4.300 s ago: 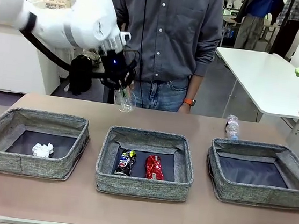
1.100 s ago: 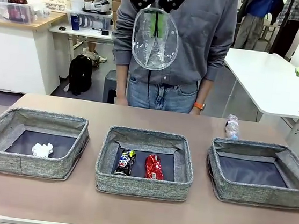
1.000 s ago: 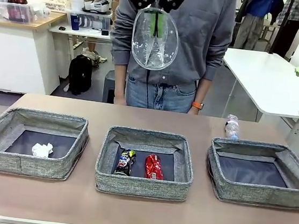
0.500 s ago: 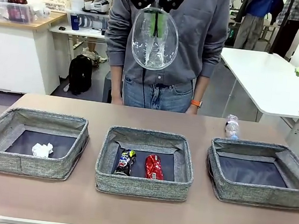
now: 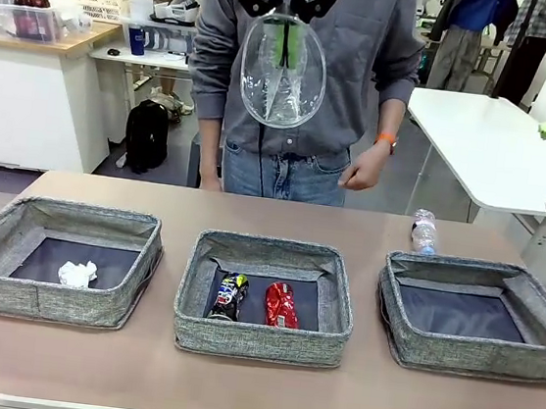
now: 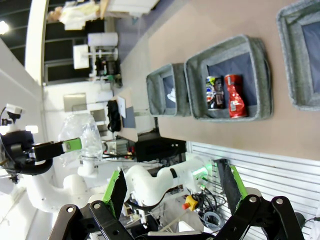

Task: Sort the waste into the appropriate baskets.
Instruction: Place the picked waste into the Fabric basket indicated by the person.

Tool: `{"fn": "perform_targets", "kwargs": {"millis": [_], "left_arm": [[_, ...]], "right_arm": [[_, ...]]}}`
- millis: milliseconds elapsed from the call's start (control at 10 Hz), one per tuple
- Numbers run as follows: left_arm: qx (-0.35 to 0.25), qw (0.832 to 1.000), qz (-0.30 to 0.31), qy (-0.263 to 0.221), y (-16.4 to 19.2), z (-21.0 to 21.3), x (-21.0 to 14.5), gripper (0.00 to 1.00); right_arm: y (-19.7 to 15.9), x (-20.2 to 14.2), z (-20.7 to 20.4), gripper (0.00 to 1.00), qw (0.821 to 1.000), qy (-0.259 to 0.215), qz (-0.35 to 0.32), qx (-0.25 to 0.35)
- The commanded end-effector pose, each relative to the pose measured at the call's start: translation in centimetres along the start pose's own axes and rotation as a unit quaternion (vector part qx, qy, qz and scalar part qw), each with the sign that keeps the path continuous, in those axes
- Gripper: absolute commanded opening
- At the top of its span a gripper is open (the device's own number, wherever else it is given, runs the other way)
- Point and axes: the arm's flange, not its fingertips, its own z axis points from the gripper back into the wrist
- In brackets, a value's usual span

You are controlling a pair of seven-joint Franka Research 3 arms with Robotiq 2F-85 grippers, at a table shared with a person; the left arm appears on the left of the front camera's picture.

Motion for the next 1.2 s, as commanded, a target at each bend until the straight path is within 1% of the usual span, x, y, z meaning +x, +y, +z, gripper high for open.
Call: {"fn": "perform_targets", "kwargs": {"millis": [0, 1100], "left_arm": [[-0.006, 1.000, -0.005, -0.003, 0.43, 0.14, 0.00, 0.00], [-0.006, 1.000, -0.005, -0.003, 0.43, 0.14, 0.00, 0.00]], "right_arm": [[0.03, 0.07, -0.06, 1.00, 1.000, 0.001, 0.006, 0.011], [0.03, 0.07, -0.06, 1.00, 1.000, 0.001, 0.006, 0.011]]}}
